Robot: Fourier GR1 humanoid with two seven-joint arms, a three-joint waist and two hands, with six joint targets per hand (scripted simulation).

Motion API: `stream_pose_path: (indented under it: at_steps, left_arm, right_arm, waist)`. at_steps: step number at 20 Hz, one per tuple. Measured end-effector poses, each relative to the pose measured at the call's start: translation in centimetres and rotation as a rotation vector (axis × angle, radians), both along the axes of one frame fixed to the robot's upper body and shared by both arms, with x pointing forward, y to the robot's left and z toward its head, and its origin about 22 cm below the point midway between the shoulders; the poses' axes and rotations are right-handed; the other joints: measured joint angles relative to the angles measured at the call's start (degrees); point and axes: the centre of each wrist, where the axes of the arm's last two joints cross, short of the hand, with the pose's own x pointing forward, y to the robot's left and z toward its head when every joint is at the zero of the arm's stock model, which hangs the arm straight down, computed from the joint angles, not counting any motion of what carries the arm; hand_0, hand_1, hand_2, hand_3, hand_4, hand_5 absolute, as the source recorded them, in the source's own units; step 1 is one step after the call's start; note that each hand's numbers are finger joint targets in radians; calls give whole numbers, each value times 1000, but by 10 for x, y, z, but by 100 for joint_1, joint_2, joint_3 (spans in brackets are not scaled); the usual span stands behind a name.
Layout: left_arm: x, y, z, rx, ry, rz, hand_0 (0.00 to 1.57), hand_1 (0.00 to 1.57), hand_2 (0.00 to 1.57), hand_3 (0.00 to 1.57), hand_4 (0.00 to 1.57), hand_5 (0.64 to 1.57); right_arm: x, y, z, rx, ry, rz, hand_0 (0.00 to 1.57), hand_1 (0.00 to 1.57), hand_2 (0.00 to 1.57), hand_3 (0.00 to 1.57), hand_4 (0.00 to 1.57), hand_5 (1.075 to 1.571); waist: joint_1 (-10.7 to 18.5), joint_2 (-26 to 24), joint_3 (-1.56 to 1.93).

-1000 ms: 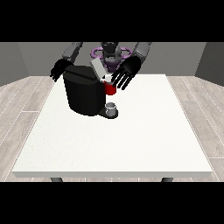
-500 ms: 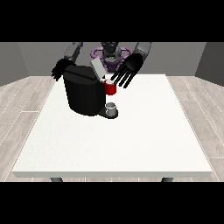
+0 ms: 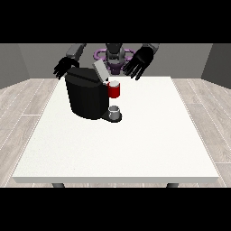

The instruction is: Insert the coffee pod into the coffee machine and close the lid

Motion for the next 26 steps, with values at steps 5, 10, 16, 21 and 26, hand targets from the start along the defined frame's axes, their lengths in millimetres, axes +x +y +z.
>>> stream_pose_path:
  at_steps: [5, 10, 16, 21, 26]
  left_arm:
    - [-6, -4, -42, -281, 62, 15, 0, 0, 0, 0, 261, 1571]
    - [-25, -9, -107, -553, 167, 31, 0, 0, 0, 0, 0, 1571]
    - [-55, -3, -167, -743, 257, 75, 0, 0, 0, 0, 215, 1571]
    - [-74, 1, -192, -838, 306, 98, 0, 0, 0, 0, 0, 1571]
    - [-88, -5, -205, -925, 317, 90, 0, 0, 0, 0, 135, 1571]
  right_arm:
    - [-15, -10, -14, 7, 49, -24, 0, 0, 0, 0, 492, 1571]
    - [-27, -22, -18, -32, 81, -9, 0, 0, 0, 0, 349, 1571]
    - [-23, -32, 5, -65, 80, 62, 0, 0, 0, 0, 0, 1571]
    - [-15, -31, 26, -83, 50, 123, 0, 0, 0, 0, 0, 1571]
    - [-9, -25, 36, -116, 34, 178, 0, 0, 0, 0, 137, 1571]
  waist:
    - [280, -571, -4]
    - [623, -1239, -7]
    - [1041, -1854, -5]
    - [1337, -2009, -4]
    - [1601, -1962, -2]
